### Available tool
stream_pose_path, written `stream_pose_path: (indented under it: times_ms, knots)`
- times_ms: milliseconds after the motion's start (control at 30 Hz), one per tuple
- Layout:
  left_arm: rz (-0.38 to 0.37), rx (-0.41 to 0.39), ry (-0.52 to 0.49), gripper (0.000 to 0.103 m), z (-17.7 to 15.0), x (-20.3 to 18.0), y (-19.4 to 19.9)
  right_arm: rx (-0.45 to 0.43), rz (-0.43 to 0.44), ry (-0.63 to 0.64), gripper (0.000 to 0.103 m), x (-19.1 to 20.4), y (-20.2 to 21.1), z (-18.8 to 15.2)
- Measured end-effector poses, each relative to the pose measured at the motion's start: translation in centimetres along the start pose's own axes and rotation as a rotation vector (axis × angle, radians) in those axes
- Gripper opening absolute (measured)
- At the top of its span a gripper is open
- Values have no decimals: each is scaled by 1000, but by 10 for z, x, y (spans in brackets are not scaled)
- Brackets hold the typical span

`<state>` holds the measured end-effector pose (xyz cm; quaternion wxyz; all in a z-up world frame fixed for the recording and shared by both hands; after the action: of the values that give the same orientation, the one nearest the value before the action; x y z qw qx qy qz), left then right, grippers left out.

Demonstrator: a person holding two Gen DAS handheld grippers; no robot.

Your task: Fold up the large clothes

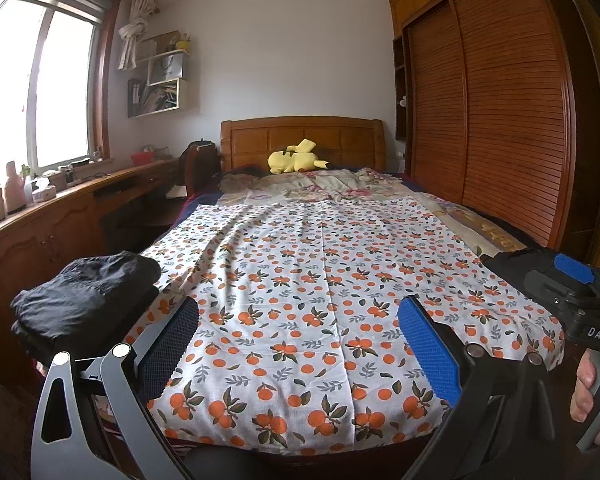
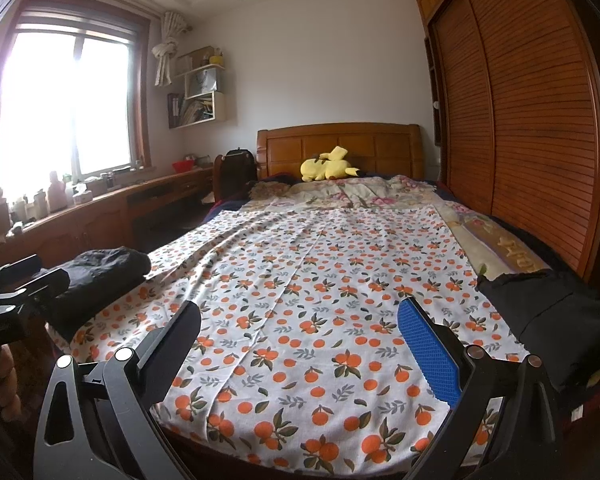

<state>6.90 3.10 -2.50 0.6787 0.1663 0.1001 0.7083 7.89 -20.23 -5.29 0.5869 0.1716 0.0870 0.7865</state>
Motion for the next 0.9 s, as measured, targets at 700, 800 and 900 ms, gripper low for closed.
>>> stream_pose_path:
  times_ms: [700, 800, 900]
  knots:
    - [-3, -4, -3, 100, -2, -4, 1, 0, -2, 3, 95, -1, -1, -2]
    - [-2, -4, -3, 100, -2, -4, 1, 0, -3, 2, 95, -1, -1, -2]
    - [-5, -7, -2, 100, -1, -6, 1, 0, -2, 2, 95, 0, -1, -2]
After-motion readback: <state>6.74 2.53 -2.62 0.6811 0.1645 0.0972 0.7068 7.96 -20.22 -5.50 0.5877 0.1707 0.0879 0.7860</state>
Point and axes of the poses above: each gripper's, at about its wrist camera, not at the fingertips, and y roughly against the way its jaws point, x to its left, z to its top, the point moved 9 cm from there along -y, roughly the way its jaws point, and after that the axes turned 5 degrees about -y, right-handed, at the moved point
